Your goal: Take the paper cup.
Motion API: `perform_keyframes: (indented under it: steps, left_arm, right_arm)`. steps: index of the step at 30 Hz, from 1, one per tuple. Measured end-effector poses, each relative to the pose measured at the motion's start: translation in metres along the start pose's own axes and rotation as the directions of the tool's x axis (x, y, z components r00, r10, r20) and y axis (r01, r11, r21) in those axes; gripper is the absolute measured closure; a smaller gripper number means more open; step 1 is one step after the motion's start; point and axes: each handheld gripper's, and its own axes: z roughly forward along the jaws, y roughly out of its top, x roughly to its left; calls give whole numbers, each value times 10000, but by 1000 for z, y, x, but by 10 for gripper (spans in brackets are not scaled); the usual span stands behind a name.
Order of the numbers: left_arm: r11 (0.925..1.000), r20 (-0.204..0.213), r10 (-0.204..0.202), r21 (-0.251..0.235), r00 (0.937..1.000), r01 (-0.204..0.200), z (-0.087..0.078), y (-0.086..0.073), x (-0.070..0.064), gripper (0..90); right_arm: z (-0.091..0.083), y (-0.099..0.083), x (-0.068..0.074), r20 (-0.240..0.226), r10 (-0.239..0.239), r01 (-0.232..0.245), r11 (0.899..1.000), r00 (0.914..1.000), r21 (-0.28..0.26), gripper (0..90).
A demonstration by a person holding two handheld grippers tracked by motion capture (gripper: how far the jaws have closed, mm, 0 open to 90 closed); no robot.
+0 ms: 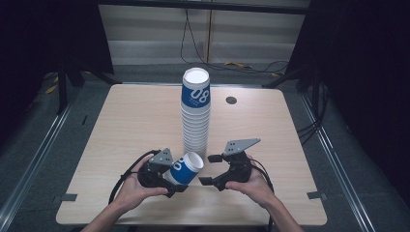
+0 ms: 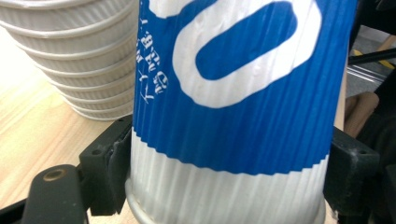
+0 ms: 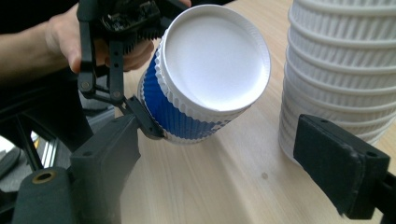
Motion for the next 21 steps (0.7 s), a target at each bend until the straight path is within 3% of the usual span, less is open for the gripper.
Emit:
perform_keyframes:
  steps: [6,9,14,15,21]
  left_arm:
    - [9975,265,364,590,9990,-379,5,1,-5,183]
    - [9963,61,583,635,9983,-586,8,1,-7,185]
    - [9929,292,702,940,9971,-727,12,1,-12,186]
    - [9922,291,679,1029,9973,-705,12,1,-12,186]
    - [9880,246,914,1231,9955,-938,17,2,-15,186]
  right_arm:
    - [-1,3,3,-118,-196,202,9985,9997,503,150]
    - [-1,5,6,-135,-441,451,9952,9989,866,151]
    - [1,5,6,-151,-556,571,9896,9983,1318,140]
    - [2,4,5,-331,-511,556,9871,9981,1502,142]
    - [10,2,8,-411,-692,770,9685,9968,2366,140]
